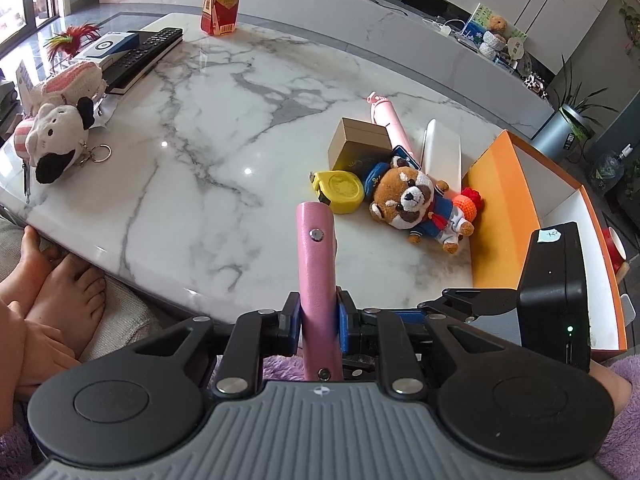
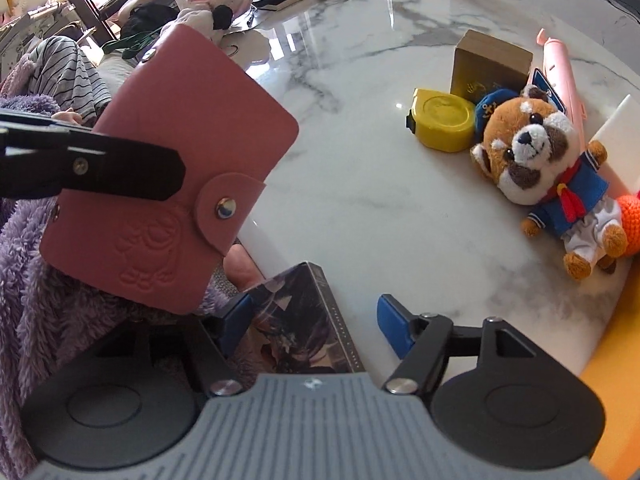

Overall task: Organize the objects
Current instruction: 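Lift the card box with the right gripper while the left holds the wallet, then carry the pink wallet and card box over the orange shoe box with both grippers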

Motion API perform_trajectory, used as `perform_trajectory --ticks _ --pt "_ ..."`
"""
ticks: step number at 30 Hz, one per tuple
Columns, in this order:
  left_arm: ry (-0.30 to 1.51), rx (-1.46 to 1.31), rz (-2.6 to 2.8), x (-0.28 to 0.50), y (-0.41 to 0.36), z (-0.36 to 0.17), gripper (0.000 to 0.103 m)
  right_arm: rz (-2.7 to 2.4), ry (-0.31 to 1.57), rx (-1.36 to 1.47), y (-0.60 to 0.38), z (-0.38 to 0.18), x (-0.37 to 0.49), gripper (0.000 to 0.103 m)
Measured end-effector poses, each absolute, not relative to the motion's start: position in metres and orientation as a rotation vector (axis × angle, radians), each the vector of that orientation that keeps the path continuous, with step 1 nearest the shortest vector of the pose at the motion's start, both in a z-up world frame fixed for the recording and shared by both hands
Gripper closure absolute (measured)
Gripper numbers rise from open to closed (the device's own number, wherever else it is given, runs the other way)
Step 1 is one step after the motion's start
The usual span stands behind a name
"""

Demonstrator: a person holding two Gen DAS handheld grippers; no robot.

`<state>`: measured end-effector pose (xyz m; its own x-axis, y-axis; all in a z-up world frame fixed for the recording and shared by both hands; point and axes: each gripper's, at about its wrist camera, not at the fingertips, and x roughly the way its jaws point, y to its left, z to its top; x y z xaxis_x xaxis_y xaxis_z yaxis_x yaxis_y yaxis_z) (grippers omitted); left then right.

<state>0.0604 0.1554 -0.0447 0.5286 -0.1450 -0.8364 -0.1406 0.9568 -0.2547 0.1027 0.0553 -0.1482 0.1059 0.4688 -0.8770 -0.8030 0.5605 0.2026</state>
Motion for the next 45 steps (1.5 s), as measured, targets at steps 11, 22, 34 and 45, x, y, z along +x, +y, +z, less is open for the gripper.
perform_trajectory --ticks 11,22,34,45 --pt "1.015 -0.299 -0.014 0.059 0.152 -0.043 0.082 0.830 1.217 -0.242 0.026 -0.146 0.089 0.049" --pt "1.002 -0.267 -0.009 0.055 0.143 -0.039 0.082 0.572 1.363 0.022 -0.015 -0.160 0.085 0.038" --pt "1.000 -0.248 -0.011 0.054 0.140 -0.038 0.082 0.624 1.307 0.196 -0.030 -0.174 0.079 0.040" --pt "1.008 -0.222 -0.011 0.059 0.132 -0.041 0.082 0.736 1.181 0.002 -0.018 -0.120 0.055 0.075"
